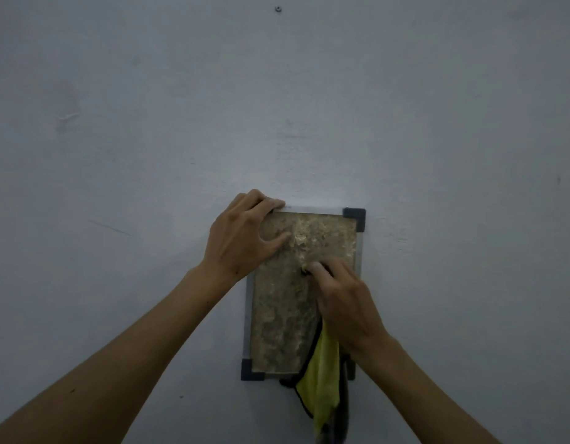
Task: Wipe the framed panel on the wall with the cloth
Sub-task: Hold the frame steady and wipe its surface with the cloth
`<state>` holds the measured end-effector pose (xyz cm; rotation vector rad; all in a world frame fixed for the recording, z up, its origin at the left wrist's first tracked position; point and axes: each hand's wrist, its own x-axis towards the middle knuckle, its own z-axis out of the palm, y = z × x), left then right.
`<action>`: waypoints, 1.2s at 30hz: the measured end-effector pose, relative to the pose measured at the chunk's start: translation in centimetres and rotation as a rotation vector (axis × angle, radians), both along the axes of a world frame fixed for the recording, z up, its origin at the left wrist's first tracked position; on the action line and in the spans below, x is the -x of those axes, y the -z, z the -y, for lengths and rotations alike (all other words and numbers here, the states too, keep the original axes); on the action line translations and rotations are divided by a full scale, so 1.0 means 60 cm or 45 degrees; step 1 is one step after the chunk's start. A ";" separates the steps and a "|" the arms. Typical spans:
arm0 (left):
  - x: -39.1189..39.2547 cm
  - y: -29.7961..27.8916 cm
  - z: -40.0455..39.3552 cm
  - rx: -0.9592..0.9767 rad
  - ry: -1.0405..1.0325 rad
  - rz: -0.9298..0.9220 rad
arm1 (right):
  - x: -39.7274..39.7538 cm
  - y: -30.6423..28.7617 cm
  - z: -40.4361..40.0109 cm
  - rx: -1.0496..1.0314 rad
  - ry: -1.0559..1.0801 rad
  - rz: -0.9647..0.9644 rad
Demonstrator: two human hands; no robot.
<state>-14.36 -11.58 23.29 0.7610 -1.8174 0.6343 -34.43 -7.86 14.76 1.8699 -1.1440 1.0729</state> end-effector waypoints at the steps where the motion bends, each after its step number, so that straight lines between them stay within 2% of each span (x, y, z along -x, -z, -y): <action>1: 0.002 -0.001 -0.001 -0.002 -0.015 0.013 | -0.002 -0.018 0.004 0.018 0.009 0.069; 5: 0.003 -0.004 -0.001 0.000 -0.062 0.045 | -0.012 -0.039 0.016 0.099 0.019 0.278; 9: 0.004 -0.003 -0.002 -0.021 -0.072 0.052 | -0.009 0.030 0.004 0.020 0.025 0.102; 12: 0.006 -0.001 -0.002 -0.017 -0.104 0.045 | 0.005 0.012 0.010 -0.003 0.028 0.044; 16: 0.011 0.001 -0.002 0.001 -0.123 0.039 | 0.003 -0.034 0.017 0.102 0.055 0.442; 17: 0.012 0.002 -0.002 0.006 -0.126 0.036 | -0.005 -0.027 0.017 0.088 0.060 0.455; 21: 0.016 0.007 -0.001 0.019 -0.135 0.031 | -0.015 0.015 0.006 -0.006 0.007 0.174; 22: 0.016 0.008 0.000 0.019 -0.136 0.027 | -0.006 0.011 0.006 -0.011 -0.002 0.207; 26: 0.018 0.008 0.002 0.013 -0.145 0.025 | 0.005 -0.016 0.011 0.126 -0.034 0.798; 27: 0.019 0.009 0.002 0.007 -0.150 0.024 | -0.008 -0.015 0.011 0.137 -0.034 0.843; 29: 0.020 0.008 0.003 0.000 -0.154 0.022 | -0.035 -0.007 0.010 0.092 -0.053 0.744; 32: 0.013 0.004 0.006 0.025 -0.168 0.036 | -0.038 -0.004 0.008 0.042 -0.061 0.468; 34: 0.012 0.003 0.007 0.033 -0.156 0.051 | -0.020 -0.012 0.007 0.042 -0.062 0.539; 36: 0.012 0.002 0.006 0.019 -0.147 0.058 | -0.016 -0.018 0.008 0.097 -0.075 0.795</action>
